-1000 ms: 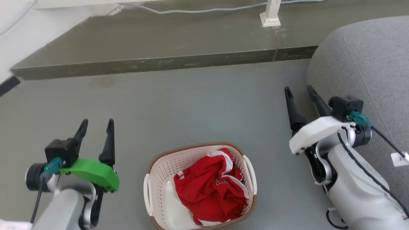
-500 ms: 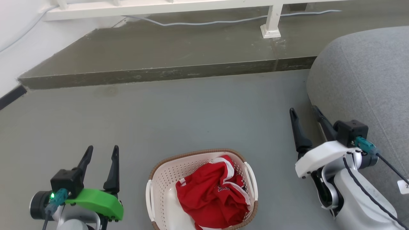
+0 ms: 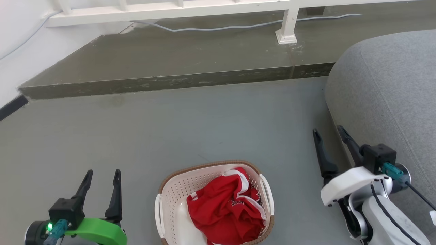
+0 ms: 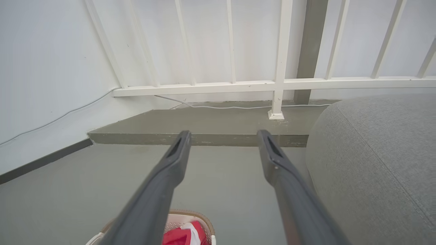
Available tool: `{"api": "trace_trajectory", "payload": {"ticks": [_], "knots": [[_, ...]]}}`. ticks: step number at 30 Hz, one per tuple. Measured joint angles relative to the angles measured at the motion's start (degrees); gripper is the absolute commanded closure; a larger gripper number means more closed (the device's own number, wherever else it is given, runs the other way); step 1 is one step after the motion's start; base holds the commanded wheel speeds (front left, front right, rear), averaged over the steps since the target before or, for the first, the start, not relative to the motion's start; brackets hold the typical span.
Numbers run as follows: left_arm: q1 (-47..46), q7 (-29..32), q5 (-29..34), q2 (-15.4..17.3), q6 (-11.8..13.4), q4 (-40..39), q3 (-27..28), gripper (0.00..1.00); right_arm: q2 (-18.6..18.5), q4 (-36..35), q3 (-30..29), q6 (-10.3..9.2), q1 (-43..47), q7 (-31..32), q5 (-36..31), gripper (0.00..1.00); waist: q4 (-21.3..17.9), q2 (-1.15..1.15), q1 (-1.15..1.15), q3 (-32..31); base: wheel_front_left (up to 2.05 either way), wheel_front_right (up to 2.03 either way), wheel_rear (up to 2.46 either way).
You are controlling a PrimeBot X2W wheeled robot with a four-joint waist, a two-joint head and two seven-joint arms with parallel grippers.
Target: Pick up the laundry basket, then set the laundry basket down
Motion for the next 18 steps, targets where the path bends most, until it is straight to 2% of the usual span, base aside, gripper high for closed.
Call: {"api": "trace_trajectory", "payload": {"ticks": [18], "knots": [[2.98,1.45,3.96,-2.12,0.16,-3.90,2.60,0.00,0.29,-3.76,-3.90,-0.01,4.11,1.37,-3.27,0.00,-0.28,0.00,0.00,0.09,0.00,0.00,0.00]]}}
